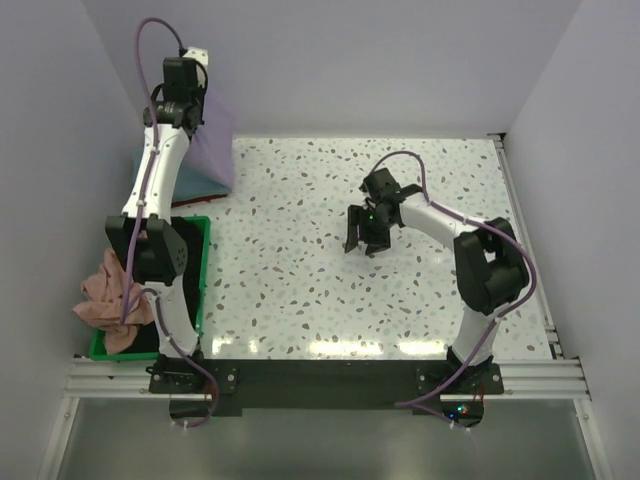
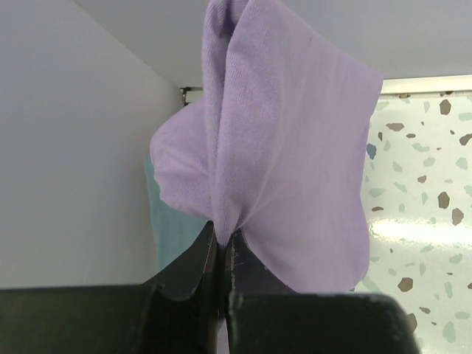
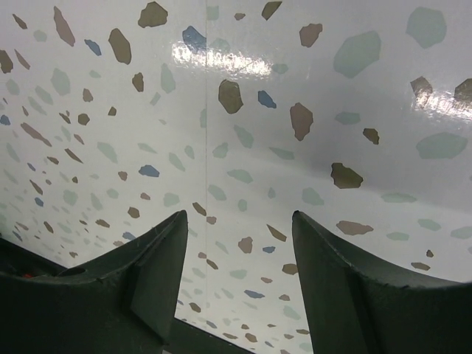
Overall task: Fold and stack the t-shirts
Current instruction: Neatly place the folded tshirt to the corner
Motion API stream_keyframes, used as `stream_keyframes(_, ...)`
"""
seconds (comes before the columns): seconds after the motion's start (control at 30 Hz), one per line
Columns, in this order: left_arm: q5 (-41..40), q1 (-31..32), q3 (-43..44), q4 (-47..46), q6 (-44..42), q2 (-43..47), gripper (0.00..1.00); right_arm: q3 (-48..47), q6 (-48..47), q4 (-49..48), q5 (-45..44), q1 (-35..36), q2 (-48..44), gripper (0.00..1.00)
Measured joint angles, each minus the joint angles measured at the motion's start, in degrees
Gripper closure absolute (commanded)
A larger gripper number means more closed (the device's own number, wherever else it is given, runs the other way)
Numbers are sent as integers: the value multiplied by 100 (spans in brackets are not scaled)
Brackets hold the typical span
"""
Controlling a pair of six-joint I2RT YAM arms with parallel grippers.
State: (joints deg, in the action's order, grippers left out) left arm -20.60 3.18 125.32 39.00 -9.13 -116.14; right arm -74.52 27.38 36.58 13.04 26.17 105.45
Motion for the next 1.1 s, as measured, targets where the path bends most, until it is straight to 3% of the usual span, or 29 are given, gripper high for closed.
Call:
stream_keyframes(0.3, 452, -566, -568, -33, 155, -9, 100, 2, 7, -15, 0, 2, -142, 38)
stream_keyframes(0.67, 1097, -1556, -479, -111, 391, -774, 100, 199, 9, 37, -2, 2, -643, 37)
stream_keyframes(0.7, 1152, -1635, -476, -111, 422, -844, 76, 223, 9, 52, -2, 2, -678, 37)
stream_keyframes(0.77, 1244, -1801, -433, -98, 531, -966, 39, 254, 7, 109, -2, 4, -728, 37)
stream_keyframes(0.8, 1268, -1884, -415, -98, 575, -1001, 9, 254, 7, 146, -2, 7, -743, 37)
stream_keyframes(0.83, 1287, -1967, -402, -92, 645, -1012, 0, 254, 2, 177, -2, 7, -761, 37)
stream_keyframes(1.1, 1213, -2039, -791, -188, 1088, -474, 0, 254, -48, 415, -109, 17, -1235, 36)
